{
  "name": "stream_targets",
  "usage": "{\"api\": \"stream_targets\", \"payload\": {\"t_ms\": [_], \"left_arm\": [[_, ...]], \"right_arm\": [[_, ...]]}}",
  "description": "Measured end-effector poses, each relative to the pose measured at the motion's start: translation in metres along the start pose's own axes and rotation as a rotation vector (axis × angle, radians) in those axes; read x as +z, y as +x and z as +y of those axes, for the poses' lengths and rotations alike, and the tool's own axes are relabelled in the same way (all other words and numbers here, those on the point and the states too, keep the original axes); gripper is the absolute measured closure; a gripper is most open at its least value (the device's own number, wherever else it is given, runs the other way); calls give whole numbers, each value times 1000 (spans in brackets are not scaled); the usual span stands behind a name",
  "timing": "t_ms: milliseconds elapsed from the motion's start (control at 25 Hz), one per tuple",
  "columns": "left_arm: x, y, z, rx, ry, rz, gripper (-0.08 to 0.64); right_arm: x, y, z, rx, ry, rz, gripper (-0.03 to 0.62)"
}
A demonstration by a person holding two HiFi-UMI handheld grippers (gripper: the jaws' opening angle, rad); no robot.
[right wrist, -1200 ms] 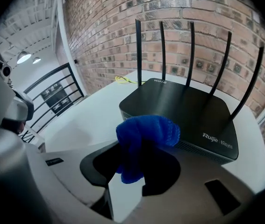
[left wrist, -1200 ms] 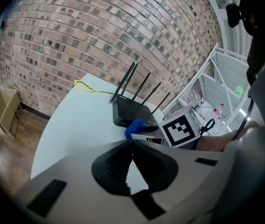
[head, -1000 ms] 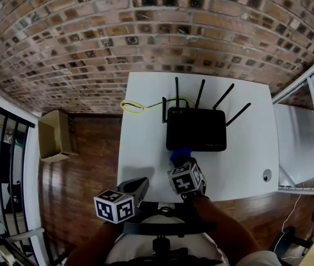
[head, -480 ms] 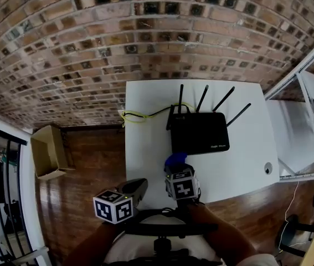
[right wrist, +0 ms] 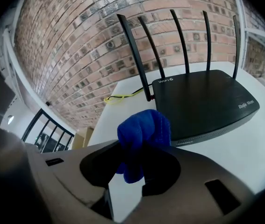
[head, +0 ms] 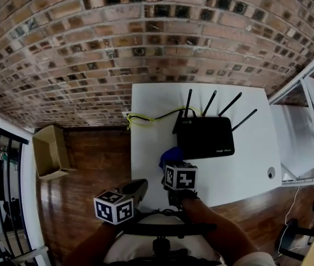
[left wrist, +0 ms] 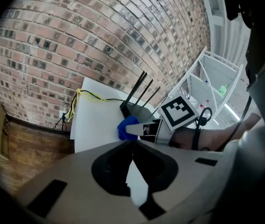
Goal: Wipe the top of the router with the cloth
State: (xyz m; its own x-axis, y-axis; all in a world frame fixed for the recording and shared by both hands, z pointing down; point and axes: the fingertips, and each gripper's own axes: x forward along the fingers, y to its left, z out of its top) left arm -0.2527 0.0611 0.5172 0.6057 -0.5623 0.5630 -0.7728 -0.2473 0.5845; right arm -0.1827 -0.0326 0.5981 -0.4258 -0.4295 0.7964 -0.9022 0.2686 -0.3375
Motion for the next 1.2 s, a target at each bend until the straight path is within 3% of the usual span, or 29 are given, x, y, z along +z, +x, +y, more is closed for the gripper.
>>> {"api": "stream_targets", "payload": {"t_ms": [440,1200], "left_arm": [[5,-10,16,32,-11,-20,528],[2,-24,25,63,-19,-46,528]], "right_arm": [[31,21,-5,-95,20,-29,465],[55,33,-5,-104,39,-22,465]]}}
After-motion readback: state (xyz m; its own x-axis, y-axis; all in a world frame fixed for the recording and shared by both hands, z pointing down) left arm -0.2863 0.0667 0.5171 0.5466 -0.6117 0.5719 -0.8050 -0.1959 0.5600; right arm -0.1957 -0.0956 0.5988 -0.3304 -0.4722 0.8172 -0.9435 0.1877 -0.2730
